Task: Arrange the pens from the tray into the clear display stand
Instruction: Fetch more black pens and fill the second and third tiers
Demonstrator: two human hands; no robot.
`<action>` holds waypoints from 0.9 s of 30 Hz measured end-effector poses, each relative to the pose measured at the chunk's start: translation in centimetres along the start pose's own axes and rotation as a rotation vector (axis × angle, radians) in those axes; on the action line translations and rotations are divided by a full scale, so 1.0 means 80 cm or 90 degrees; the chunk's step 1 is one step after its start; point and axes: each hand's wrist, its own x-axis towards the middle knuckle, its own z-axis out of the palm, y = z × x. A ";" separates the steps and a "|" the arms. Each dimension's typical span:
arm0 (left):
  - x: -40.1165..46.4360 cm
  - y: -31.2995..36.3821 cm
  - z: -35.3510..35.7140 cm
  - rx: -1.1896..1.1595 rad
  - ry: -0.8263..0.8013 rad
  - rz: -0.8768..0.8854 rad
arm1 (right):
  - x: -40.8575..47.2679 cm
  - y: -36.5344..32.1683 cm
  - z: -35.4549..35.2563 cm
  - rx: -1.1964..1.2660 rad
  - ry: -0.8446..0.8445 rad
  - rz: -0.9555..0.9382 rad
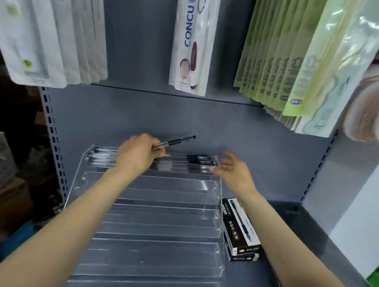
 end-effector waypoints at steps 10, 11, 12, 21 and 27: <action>0.007 0.016 0.021 0.084 0.015 0.048 | 0.012 0.013 -0.001 0.009 -0.011 -0.025; 0.005 0.016 0.023 0.082 0.020 0.072 | 0.013 0.014 -0.001 0.009 -0.010 -0.026; 0.004 0.016 0.025 0.082 0.021 0.098 | 0.012 0.014 -0.001 0.012 -0.009 -0.026; 0.000 0.023 0.024 0.130 -0.022 0.162 | 0.008 0.013 0.002 0.005 -0.004 -0.037; 0.003 0.028 0.023 0.070 -0.116 0.190 | 0.007 0.013 0.001 0.000 -0.013 -0.033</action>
